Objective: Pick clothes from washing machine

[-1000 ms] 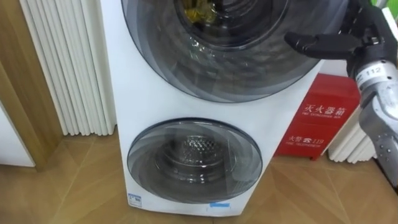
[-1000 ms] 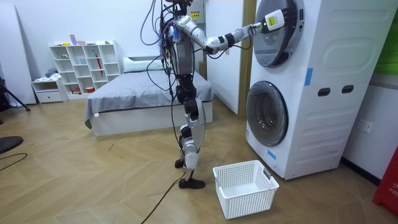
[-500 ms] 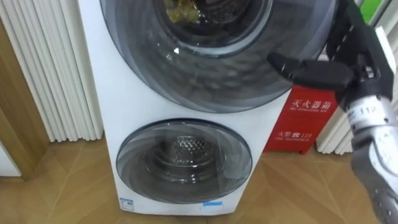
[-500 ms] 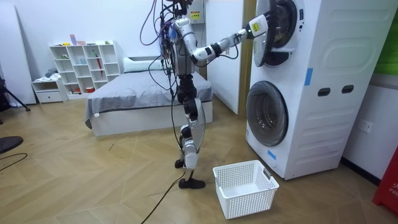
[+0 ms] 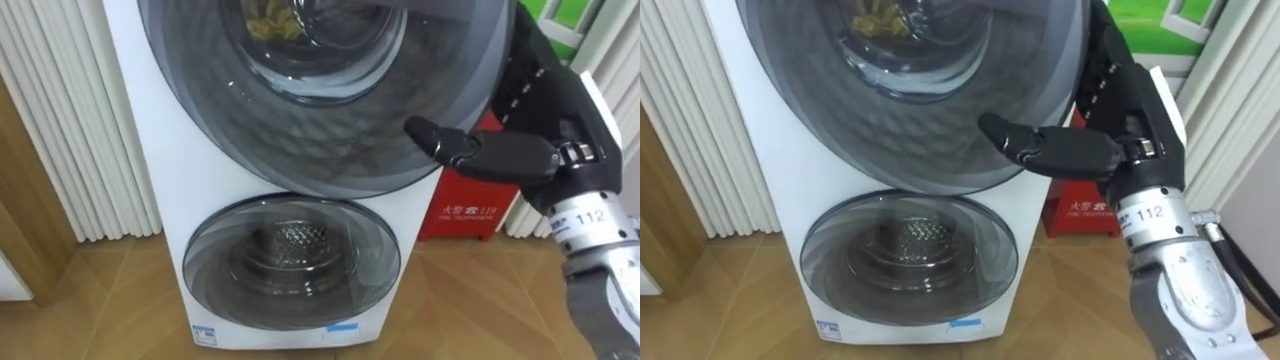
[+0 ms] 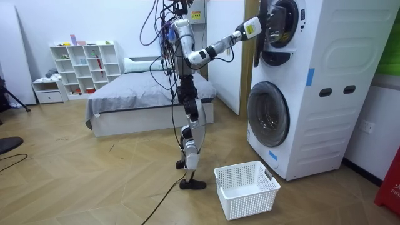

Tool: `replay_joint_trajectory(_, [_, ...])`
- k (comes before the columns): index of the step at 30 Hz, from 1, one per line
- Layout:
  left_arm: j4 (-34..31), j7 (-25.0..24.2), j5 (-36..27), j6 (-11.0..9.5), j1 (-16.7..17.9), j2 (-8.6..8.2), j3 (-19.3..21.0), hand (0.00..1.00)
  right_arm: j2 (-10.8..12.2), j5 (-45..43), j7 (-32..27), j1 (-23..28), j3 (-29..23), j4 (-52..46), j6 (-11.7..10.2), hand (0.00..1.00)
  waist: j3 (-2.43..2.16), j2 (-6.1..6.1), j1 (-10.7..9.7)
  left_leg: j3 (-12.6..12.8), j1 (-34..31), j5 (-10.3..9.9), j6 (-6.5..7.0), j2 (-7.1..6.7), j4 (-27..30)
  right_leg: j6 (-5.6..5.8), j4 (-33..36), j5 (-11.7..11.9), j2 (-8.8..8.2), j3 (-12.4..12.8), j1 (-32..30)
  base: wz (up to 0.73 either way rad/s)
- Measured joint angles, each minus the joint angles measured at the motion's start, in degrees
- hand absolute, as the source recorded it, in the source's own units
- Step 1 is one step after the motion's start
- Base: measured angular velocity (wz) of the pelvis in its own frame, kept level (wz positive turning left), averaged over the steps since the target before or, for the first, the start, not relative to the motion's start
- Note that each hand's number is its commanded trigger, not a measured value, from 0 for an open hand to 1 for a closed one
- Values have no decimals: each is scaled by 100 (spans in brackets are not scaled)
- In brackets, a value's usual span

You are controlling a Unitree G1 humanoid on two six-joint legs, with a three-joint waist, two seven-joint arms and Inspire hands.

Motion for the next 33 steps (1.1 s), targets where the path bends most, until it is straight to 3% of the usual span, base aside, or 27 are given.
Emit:
replay_joint_trajectory(9, [5, -3, -517, -312, 157, 4, -92, 0, 8, 31, 274, 192, -5, -537, -26, 0, 8, 12, -58, 87, 0, -20, -21, 28, -12, -4, -1, 3, 33, 63, -40, -4])
replay_joint_trajectory(17, [3, -24, -471, -330, 141, 27, -106, 0, 18, -43, 755, 395, 5, -901, -89, 0, 6, 27, -61, 149, -50, -30, -31, 48, 17, -26, 17, 16, 57, 146, -128, -6])
replay_joint_trajectory(24, [4, -231, -529, -373, -84, 61, -223, 0, 32, -9, 1025, 363, 123, -1069, -107, 0, 5, 25, 17, 194, -53, -28, -29, 49, 27, -38, 95, 23, 64, 225, -220, -8])
replay_joint_trajectory(30, [3, -236, -530, -462, -85, 92, -228, 0, 285, 424, 1404, 193, 480, -1161, -137, 0, 3, 20, 39, 191, -65, -29, -29, 48, 23, -39, 71, 23, 64, 224, -220, -1])
replay_joint_trajectory(33, [-10, -226, -531, -460, -77, 128, -230, 0, 298, 511, 1696, 146, 688, -1199, -217, 0, 0, 17, 152, 190, -54, -28, -29, 48, 16, -38, 68, 23, 66, 228, -216, 0])
